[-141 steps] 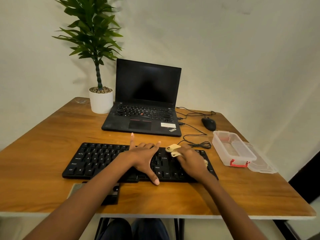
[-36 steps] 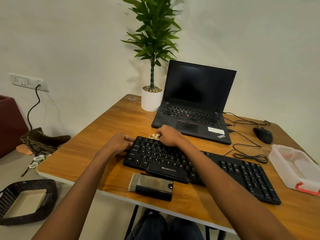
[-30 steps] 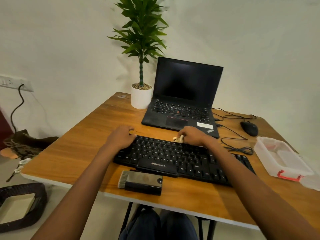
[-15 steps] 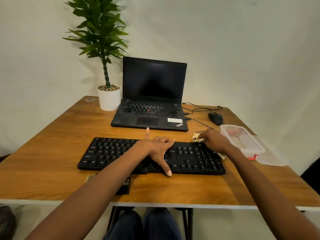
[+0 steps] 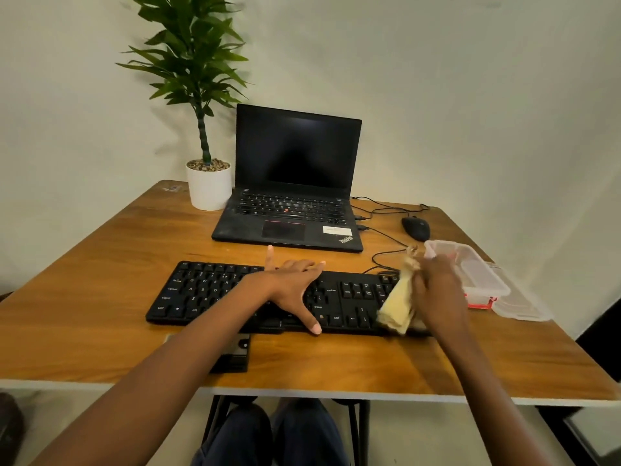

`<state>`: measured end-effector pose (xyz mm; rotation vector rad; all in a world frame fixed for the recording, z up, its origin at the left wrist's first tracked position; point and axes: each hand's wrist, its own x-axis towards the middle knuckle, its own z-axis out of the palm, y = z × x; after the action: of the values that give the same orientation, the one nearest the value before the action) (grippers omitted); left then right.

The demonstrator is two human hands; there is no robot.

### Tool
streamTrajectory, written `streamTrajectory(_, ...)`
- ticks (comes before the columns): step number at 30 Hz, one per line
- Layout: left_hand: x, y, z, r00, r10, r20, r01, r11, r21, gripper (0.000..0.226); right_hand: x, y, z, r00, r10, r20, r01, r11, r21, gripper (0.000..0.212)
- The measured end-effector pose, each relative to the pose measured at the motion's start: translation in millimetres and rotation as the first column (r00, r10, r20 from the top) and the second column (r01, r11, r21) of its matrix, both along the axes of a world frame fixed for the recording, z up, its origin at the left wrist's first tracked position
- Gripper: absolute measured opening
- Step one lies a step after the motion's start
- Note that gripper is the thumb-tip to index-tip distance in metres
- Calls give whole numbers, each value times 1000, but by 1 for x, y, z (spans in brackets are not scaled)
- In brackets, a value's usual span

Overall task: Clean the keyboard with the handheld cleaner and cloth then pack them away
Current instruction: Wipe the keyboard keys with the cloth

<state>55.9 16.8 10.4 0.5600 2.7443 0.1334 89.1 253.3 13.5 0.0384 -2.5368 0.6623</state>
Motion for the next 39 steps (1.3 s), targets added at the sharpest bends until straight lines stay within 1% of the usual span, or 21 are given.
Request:
streamTrajectory(1, 2, -11, 1, 1000, 25, 16, -26, 1000, 8, 119, -15, 2, 3, 996, -75, -46, 77, 997, 27, 27)
streamTrajectory(2, 3, -23, 3, 998, 52, 36, -53, 999, 8, 118, -30, 1, 3, 993, -115, -19, 116, 991, 63, 27)
streamTrajectory(5, 6, -62, 2, 985, 146, 88, -143, 989, -40, 117, -62, -19, -9, 959, -87, 269, 46, 987, 156, 21)
streamTrajectory(6, 7, -72, 0, 981, 170, 90, -164, 984, -63, 118, -65, -31, -15, 936, -49, 349, -17, 983, 182, 20)
streamTrajectory(7, 8, -79, -3, 979, 182, 87, -176, 981, -80, 118, -64, -45, -20, 930, -11, 367, -73, 974, 214, 19)
streamTrajectory(11, 13, -85, -7, 984, 174, 36, -172, 983, -60, 117, -31, -110, -35, 942, 230, 246, -296, 912, 284, 23)
streamTrajectory(14, 15, -83, -8, 988, 151, -30, -152, 987, -57, 118, 2, -137, -36, 814, 502, 293, -573, 777, 261, 27)
streamTrajectory(16, 16, -85, -11, 986, 160, -46, -162, 986, -39, 118, 15, -138, -28, 699, 612, 371, -687, 718, 111, 27)
streamTrajectory(17, 17, -88, -12, 985, 166, -46, -168, 986, -20, 117, 16, -136, -22, 670, 641, 373, -681, 731, -33, 25)
streamTrajectory(18, 18, -93, -13, 984, 173, -40, -173, 985, 7, 117, 14, -132, -15, 694, 637, 336, -617, 766, -179, 24)
streamTrajectory(20, 21, -108, -13, 978, 207, -6, -206, 975, 80, 121, -5, -119, -1, 851, 482, 210, -382, 841, -384, 23)
streamTrajectory(21, 25, -118, -11, 970, 242, 6, -241, 961, 134, 124, -19, -110, 4, 923, 357, 144, -277, 876, -394, 23)
streamTrajectory(22, 28, -129, -11, 957, 289, -1, -283, 939, 197, 123, -31, -103, 9, 967, 238, 86, -199, 926, -320, 24)
streamTrajectory(23, 31, -140, -13, 936, 350, -22, -333, 905, 264, 113, -44, -98, 11, 988, 151, 40, -140, 971, -191, 25)
streamTrajectory(24, 32, -151, -15, 904, 424, -53, -383, 859, 339, 96, -55, -98, 8, 993, 112, 21, -110, 991, -76, 24)
streamTrajectory(26, 34, -168, -23, 792, 593, -143, -466, 740, 485, 59, -70, -112, -4, 982, 145, 123, -152, 987, 55, 21)
streamTrajectory(28, 37, -176, -27, 685, 715, -142, -545, 631, 552, 40, -72, -142, -22, 930, 234, 283, -277, 953, 122, 21)
streamTrajectory(31, 40, -178, -28, 676, 737, 3, -607, 554, 570, 31, -69, -194, -37, 890, 350, 293, -420, 880, 223, 23)
streamTrajectory(33, 41, -179, -27, 671, 740, 51, -618, 519, 591, 31, -67, -228, -34, 832, 464, 304, -531, 825, 192, 22)
streamTrajectory(36, 41, -182, -26, 653, 748, 118, -629, 449, 635, 32, -58, -269, -27, 678, 636, 367, -718, 681, 146, 25)
streamTrajectory(39, 42, -183, -26, 658, 739, 144, -626, 429, 651, 33, -42, -279, -21, 515, 746, 422, -847, 518, 118, 27)
